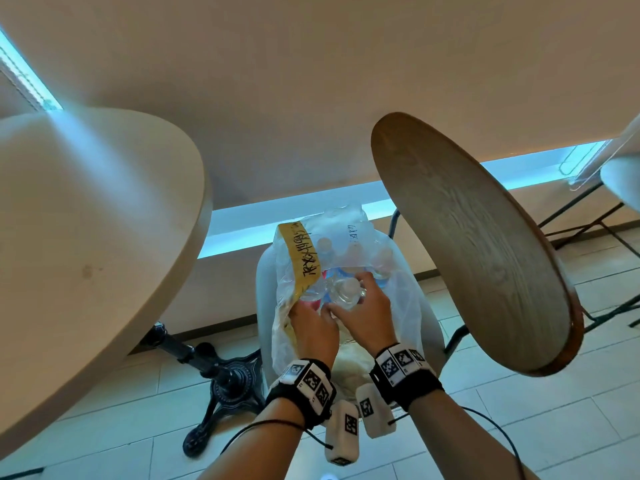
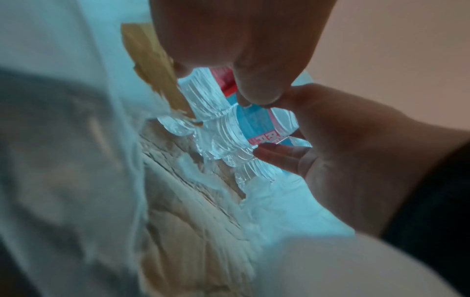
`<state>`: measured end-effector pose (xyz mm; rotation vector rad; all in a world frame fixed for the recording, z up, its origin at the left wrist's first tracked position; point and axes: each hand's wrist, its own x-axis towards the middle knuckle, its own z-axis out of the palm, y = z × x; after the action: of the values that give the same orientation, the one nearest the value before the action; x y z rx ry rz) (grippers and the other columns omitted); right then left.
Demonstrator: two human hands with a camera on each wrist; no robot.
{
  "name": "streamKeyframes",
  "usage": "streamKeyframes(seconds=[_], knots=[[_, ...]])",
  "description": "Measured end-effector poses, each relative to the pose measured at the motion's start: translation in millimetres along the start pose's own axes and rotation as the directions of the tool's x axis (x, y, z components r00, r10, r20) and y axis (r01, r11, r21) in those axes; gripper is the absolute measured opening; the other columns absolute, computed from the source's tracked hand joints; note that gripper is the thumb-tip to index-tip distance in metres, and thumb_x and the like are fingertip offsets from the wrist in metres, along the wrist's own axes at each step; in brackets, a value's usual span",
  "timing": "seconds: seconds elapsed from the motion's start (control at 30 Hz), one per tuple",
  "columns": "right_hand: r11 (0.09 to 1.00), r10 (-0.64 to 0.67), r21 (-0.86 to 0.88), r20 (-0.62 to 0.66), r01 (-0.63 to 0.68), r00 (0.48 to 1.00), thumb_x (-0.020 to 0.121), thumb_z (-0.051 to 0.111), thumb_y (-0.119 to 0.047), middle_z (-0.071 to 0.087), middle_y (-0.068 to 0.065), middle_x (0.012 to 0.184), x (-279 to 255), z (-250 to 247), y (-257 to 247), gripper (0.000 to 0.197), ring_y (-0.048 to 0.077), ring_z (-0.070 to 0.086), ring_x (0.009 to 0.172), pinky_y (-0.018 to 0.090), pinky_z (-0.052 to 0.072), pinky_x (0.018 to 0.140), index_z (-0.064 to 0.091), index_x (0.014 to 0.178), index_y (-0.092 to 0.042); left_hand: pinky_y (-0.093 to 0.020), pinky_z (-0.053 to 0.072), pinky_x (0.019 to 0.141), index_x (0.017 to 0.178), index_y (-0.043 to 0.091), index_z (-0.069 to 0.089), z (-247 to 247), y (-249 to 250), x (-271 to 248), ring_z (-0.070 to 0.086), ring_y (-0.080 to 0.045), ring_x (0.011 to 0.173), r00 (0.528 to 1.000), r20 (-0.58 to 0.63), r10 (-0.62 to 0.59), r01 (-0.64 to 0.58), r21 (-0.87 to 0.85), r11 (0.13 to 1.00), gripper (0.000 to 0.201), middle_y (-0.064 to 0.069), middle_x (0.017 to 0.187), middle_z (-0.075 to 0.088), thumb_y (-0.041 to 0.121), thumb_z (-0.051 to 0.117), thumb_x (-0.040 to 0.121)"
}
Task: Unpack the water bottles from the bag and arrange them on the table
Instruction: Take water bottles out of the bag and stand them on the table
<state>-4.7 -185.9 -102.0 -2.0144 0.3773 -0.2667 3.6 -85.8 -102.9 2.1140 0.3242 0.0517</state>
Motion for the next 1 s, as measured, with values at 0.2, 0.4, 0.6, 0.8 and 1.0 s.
streamKeyframes(seconds=[0.2, 0.4, 0.6, 0.8, 1.0], knots=[[0.999, 0.009, 0.041, -0.093, -0.005, 0.996, 0.064, 0.090, -0.027, 0.064, -0.015, 0.091, -8.8, -11.7, 11.2, 0.055, -0.002, 0.066, 0.082, 0.016, 0.055, 0.072, 0.054, 0.105, -0.025, -0.026, 0.040, 0.104, 0.139, 0.019, 0.047, 5.0, -2.7, 12.7, 0.056, -0.015, 0.121, 0.988, 0.063, 0.139, -0.138, -0.026, 0.990, 0.055, 0.001, 0.131, 0.061, 0.026, 0.068, 0.090], [0.997, 0.024, 0.070, -0.105, -0.017, 0.994, 0.066, 0.091, -0.020, 0.063, -0.019, 0.091, -20.2, -23.2, 12.7, 0.056, -0.017, 0.061, 0.083, 0.004, 0.049, 0.070, 0.054, 0.108, -0.023, -0.035, 0.032, 0.111, 0.148, 0.029, 0.037, 2.3, 4.1, 3.7, 0.040, -0.025, 0.137, 0.967, 0.164, 0.194, -0.211, 0.097, 0.973, 0.065, -0.004, 0.148, 0.045, 0.015, 0.066, 0.092], [0.999, 0.000, 0.053, -0.084, 0.004, 0.996, 0.065, 0.092, -0.020, 0.065, -0.021, 0.095, -41.4, -45.4, 1.2, 0.058, -0.017, 0.064, 0.084, 0.005, 0.051, 0.066, 0.055, 0.107, -0.032, -0.023, 0.038, 0.099, 0.147, 0.027, 0.035, -14.1, -3.4, -18.1, 0.045, -0.020, 0.129, 0.918, 0.266, 0.294, -0.319, 0.056, 0.946, 0.069, -0.004, 0.149, 0.045, 0.000, 0.064, 0.091], [0.987, -0.162, -0.017, -0.088, 0.161, 0.983, 0.061, 0.092, -0.035, 0.064, -0.026, 0.099, -61.2, -99.4, -53.7, 0.060, 0.004, 0.071, 0.083, 0.025, 0.062, 0.062, 0.056, 0.110, -0.035, -0.024, 0.043, 0.101, 0.146, 0.022, 0.039, -60.3, 18.3, -49.6, 0.039, 0.027, 0.115, 0.880, 0.159, 0.447, -0.439, -0.083, 0.895, 0.064, -0.003, 0.146, 0.049, 0.019, 0.070, 0.091], [0.918, -0.390, -0.107, -0.077, 0.381, 0.918, 0.057, 0.080, -0.056, 0.066, -0.027, 0.102, -66.1, -160.5, -173.1, 0.064, 0.005, 0.070, 0.083, 0.031, 0.062, 0.064, 0.057, 0.115, -0.042, -0.028, 0.053, 0.100, 0.145, 0.039, 0.035, -153.0, 79.0, -76.3, 0.055, 0.000, 0.121, 0.846, 0.052, 0.530, -0.512, -0.194, 0.837, 0.068, 0.020, 0.134, 0.054, 0.041, 0.070, 0.087]])
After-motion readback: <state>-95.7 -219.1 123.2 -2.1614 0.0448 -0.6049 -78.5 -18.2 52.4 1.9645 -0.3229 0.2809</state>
